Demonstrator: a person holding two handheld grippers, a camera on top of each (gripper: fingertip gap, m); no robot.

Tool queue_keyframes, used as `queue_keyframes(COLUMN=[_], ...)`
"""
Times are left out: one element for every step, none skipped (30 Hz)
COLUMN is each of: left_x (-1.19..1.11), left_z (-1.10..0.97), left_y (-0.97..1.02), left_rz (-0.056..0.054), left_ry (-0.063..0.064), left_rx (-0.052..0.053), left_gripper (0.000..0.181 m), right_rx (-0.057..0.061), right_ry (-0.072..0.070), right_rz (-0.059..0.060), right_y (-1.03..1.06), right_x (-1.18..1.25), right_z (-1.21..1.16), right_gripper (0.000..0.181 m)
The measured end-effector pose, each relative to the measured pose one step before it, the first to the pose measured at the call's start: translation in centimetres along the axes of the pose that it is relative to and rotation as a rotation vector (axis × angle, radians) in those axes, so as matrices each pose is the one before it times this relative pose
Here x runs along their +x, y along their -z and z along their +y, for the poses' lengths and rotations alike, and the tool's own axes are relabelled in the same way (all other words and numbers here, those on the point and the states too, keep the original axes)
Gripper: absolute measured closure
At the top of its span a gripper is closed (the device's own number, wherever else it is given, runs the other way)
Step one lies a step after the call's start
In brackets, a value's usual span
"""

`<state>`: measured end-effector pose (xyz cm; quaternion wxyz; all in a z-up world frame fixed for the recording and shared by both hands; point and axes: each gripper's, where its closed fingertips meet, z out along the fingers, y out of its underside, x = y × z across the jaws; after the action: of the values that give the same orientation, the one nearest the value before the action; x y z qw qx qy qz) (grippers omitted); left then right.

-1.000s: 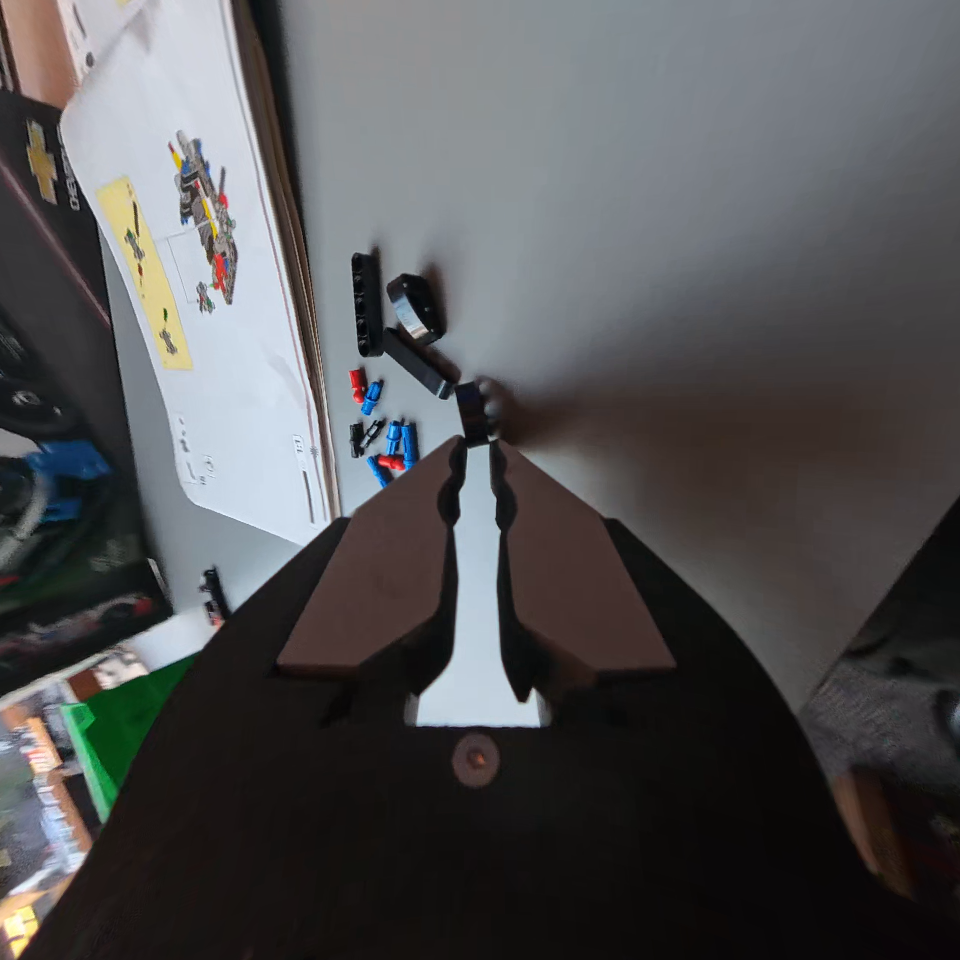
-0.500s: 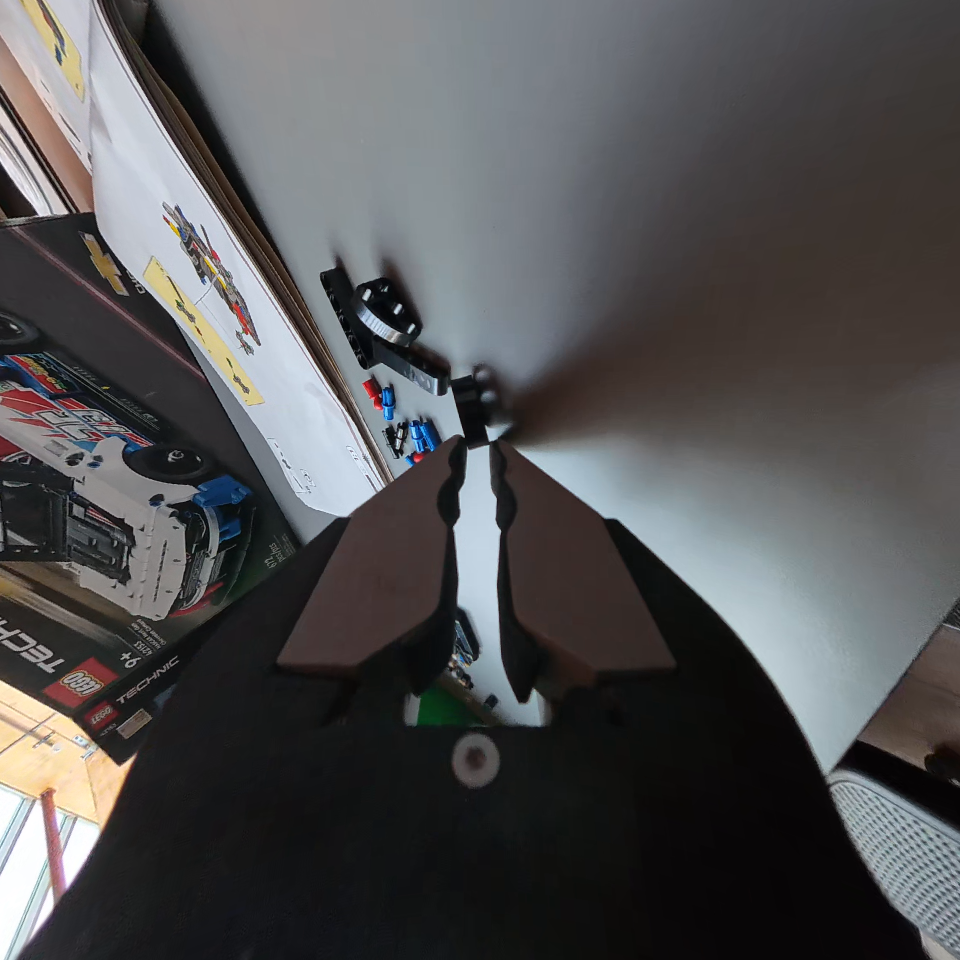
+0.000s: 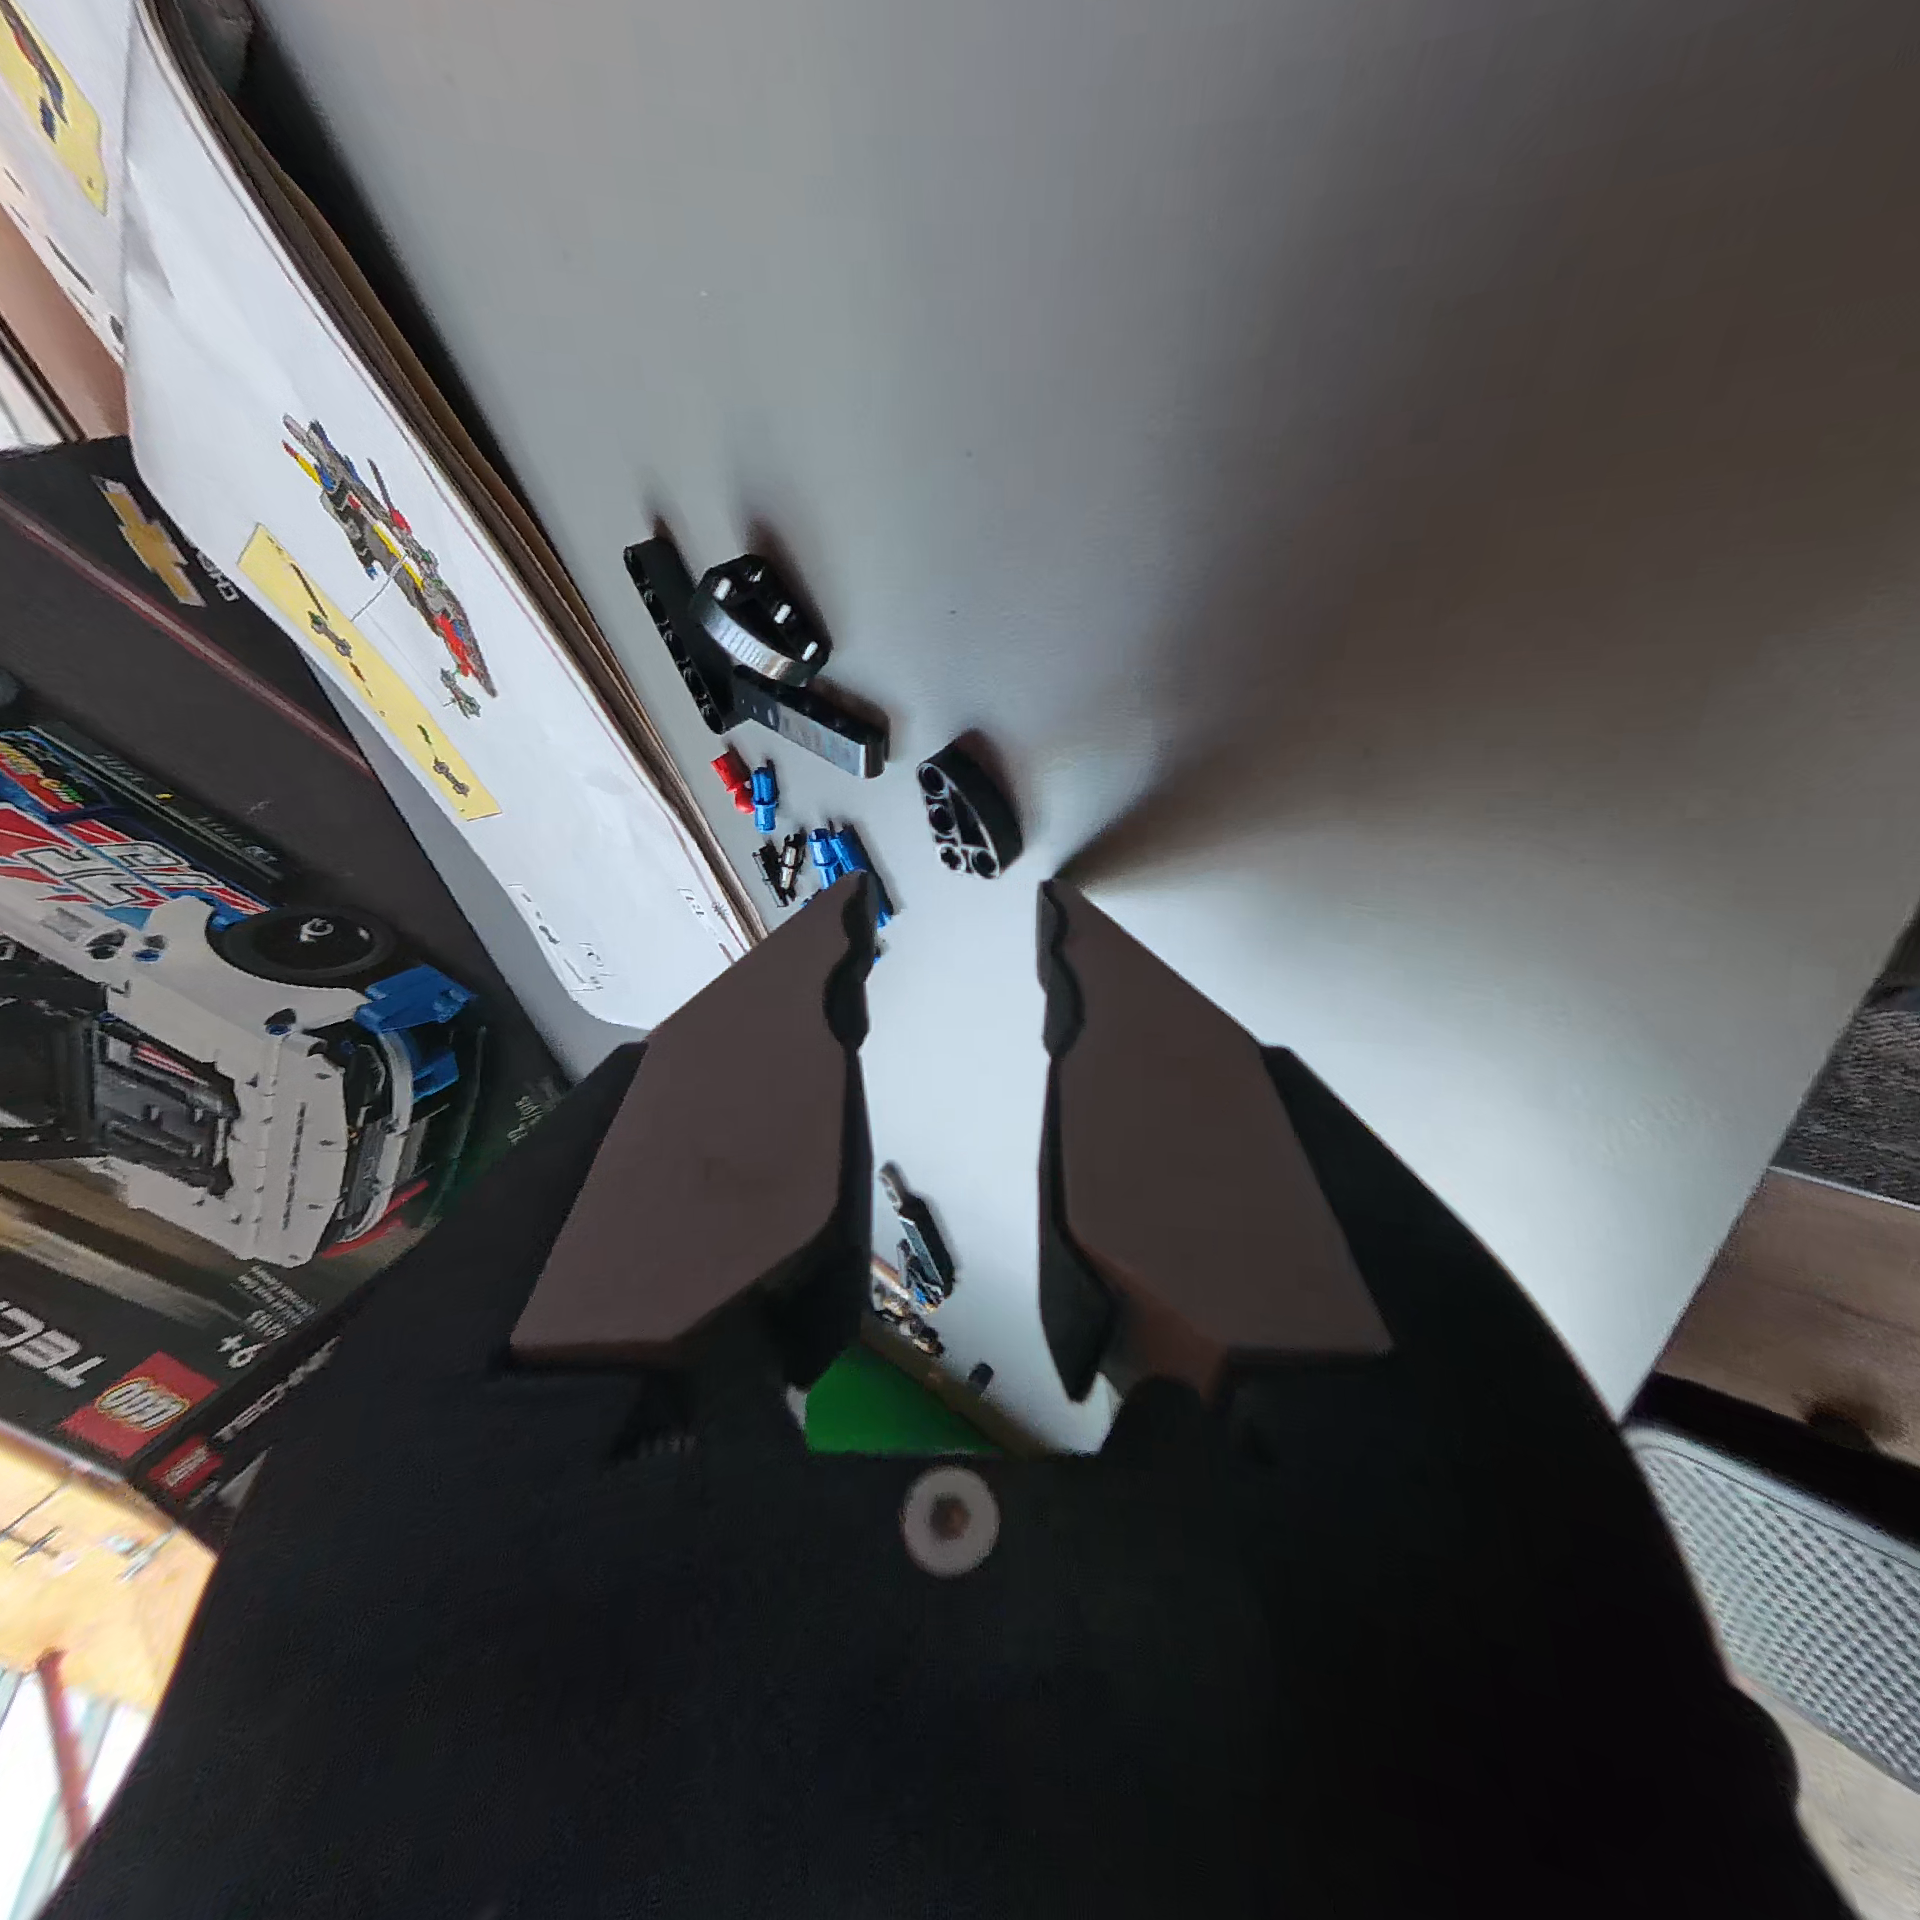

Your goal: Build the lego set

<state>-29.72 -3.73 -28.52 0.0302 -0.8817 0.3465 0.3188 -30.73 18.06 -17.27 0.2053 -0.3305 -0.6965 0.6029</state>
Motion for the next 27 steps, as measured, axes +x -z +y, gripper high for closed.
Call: queue_keyframes(left_x=[0.074, 0.076, 0.123, 0.174, 0.159, 0.125, -0.017, -0.185, -0.334, -0.45, -0.724, -1.037, -1.394, -1.583, -1.619, -1.416, -1.295, -1.046, -0.781, -0.451, -0.209, -0.329, -0.452, -0.536, -0.64, -0.571, -0.457], left_z=[-0.087, -0.015, 0.007, 0.014, 0.054, 0.082, 0.168, 0.22, 0.255, 0.21, 0.032, -0.173, -0.385, -0.543, -0.561, -0.377, -0.319, -0.364, -0.394, -0.376, -0.428, -0.334, -0.281, -0.451, -0.548, -0.44, -0.273], left_y=[0.166, 0.148, 0.11, 0.099, 0.112, 0.137, 0.134, 0.125, 0.138, 0.194, 0.307, 0.419, 0.49, 0.479, 0.354, 0.167, -0.108, -0.393, -0.648, -0.793, -0.867, -0.878, -0.802, -0.672, -0.546, -0.424, -0.277], left_rz=[0.0093, 0.0102, 0.0145, 0.0186, 0.0179, 0.0185, 0.0144, 0.0134, 0.0155, 0.0225, 0.0177, 0.0081, -0.0091, -0.0201, -0.0245, -0.0183, -0.0205, -0.0158, -0.0072, 0.0057, 0.0156, 0.0077, -0.0006, -0.0077, -0.0159, -0.0136, -0.0108], left_ry=[0.0086, 0.011, 0.0189, 0.0239, 0.0238, 0.0245, 0.0294, 0.0397, 0.0559, 0.0713, 0.083, 0.0881, 0.0834, 0.0744, 0.0648, 0.0525, 0.0441, 0.0368, 0.0329, 0.0285, 0.0196, 0.0168, 0.0139, 0.0075, 0.0066, 0.0045, 0.002], left_rx=[0.0135, 0.0106, 0.0107, 0.012, 0.0161, 0.0207, 0.0256, 0.032, 0.0399, 0.0492, 0.0637, 0.0758, 0.0841, 0.0875, 0.0792, 0.0547, 0.0334, 0.0255, 0.0213, 0.02, 0.0279, 0.0263, 0.0263, 0.0398, 0.0486, 0.0381, 0.0224], left_gripper=[0.15, 0.146, 0.145, 0.144, 0.143, 0.142, 0.142, 0.142, 0.142, 0.138, 0.134, 0.134, 0.136, 0.14, 0.142, 0.143, 0.141, 0.137, 0.132, 0.131, 0.131, 0.131, 0.136, 0.14, 0.14, 0.14, 0.138], right_rx=[-0.0011, -0.0001, 0.0004, 0.0002, 0.0001, -0.0001, 0.0006, 0.0007, -0.0001, 0.0007, 0.0015, 0.002, 0.0038, 0.0046, 0.0031, 0.0025, 0.0024, 0.0022, -0.0006, -0.003, -0.0019, 0.0039, 0.0106, 0.0139, 0.0153, 0.014, 0.0085], right_ry=[0.0013, 0.0015, 0.0015, 0.0011, 0.0006, 0.0002, -0.0003, -0.002, -0.004, -0.0049, -0.0057, -0.0062, -0.0069, -0.0078, -0.0083, -0.0077, -0.0053, -0.0012, 0.0025, 0.0058, 0.0063, 0.0017, -0.0067, -0.0144, -0.0163, -0.0132, -0.0075], right_rz=[0.0021, 0.0023, 0.0029, 0.0023, 0.0021, 0.0034, 0.0049, 0.0049, 0.0046, 0.0058, 0.0064, 0.0079, 0.0103, 0.0106, 0.0096, 0.0109, 0.0134, 0.0177, 0.0227, 0.0287, 0.0332, 0.0305, 0.0243, 0.0176, 0.011, 0.007, 0.0071], right_y=[0.017, 0.025, 0.02, 0.028, 0.022, 0.049, 0.055, 0.075, 0.092, 0.101, 0.107, 0.125, 0.115, 0.11, 0.086, 0.075, 0.072, 0.087, 0.1, 0.123, 0.156, 0.195, 0.224, 0.212, 0.179, 0.142, 0.077], right_x=[0.03, 0.034, 0.043, 0.039, 0.055, 0.099, 0.147, 0.182, 0.222, 0.271, 0.29, 0.327, 0.366, 0.39, 0.376, 0.399, 0.439, 0.493, 0.568, 0.669, 0.743, 0.712, 0.651, 0.572, 0.459, 0.384, 0.333], right_z=[0.008, -0.013, -0.011, -0.007, -0.01, 0.005, 0.016, 0.043, 0.061, 0.068, 0.068, 0.081, 0.064, 0.068, 0.101, 0.146, 0.157, 0.177, 0.217, 0.243, 0.216, 0.121, 0.018, -0.027, -0.069, -0.074, -0.027], right_gripper=[0.155, 0.155, 0.155, 0.155, 0.155, 0.155, 0.155, 0.155, 0.155, 0.155, 0.155, 0.155, 0.155, 0.155, 0.155, 0.155, 0.154, 0.154, 0.153, 0.153, 0.152, 0.152, 0.15, 0.148, 0.146, 0.143, 0.14])
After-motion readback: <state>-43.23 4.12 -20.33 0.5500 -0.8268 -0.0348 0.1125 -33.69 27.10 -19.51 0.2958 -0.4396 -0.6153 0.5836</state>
